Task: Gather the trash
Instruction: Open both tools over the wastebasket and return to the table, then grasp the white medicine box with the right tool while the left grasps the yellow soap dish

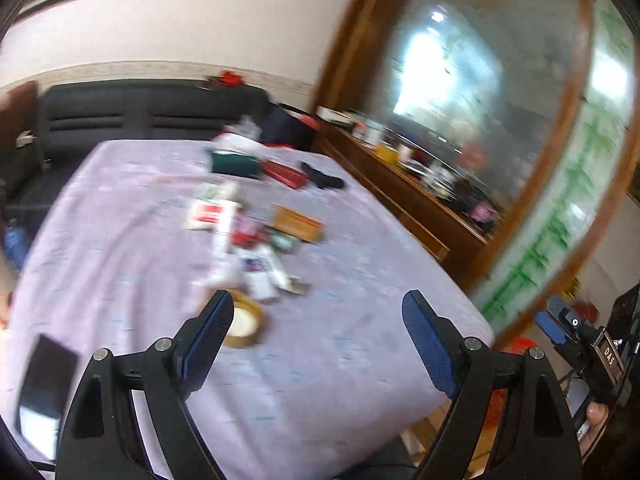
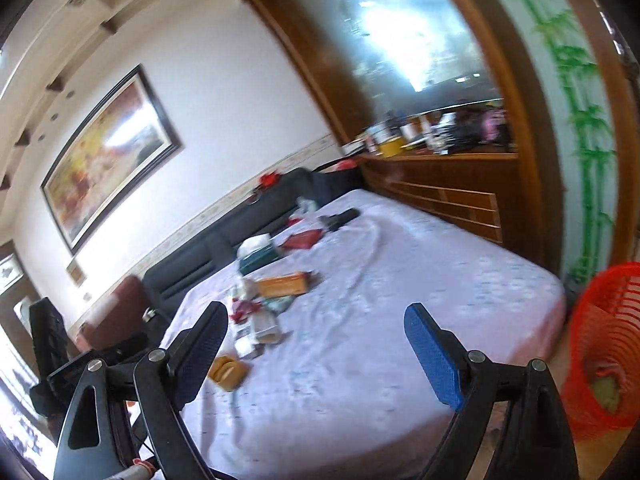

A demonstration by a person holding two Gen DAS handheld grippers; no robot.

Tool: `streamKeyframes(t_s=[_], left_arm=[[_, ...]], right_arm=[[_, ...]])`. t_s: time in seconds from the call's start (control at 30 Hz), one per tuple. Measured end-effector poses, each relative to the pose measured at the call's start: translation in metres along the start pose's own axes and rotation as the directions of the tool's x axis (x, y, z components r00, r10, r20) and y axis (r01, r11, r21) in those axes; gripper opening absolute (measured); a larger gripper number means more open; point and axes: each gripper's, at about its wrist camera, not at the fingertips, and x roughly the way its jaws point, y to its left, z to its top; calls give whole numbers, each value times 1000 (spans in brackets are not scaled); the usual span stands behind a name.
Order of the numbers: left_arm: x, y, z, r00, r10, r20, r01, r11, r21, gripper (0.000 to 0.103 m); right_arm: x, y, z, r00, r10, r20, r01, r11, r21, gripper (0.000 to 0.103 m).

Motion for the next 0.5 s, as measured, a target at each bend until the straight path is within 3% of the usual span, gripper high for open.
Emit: streamKeyframes(t_s=[0.27, 0.5], left_arm=[[-15, 38, 6, 994, 100, 33, -98, 994, -51, 85], [26, 42, -6, 996, 86, -23, -86, 996, -10, 85]], right_arm=[[61, 56, 1, 991, 102, -89, -111, 989, -100, 93], [118, 71, 0, 964, 177, -201, -195, 978, -74, 93]])
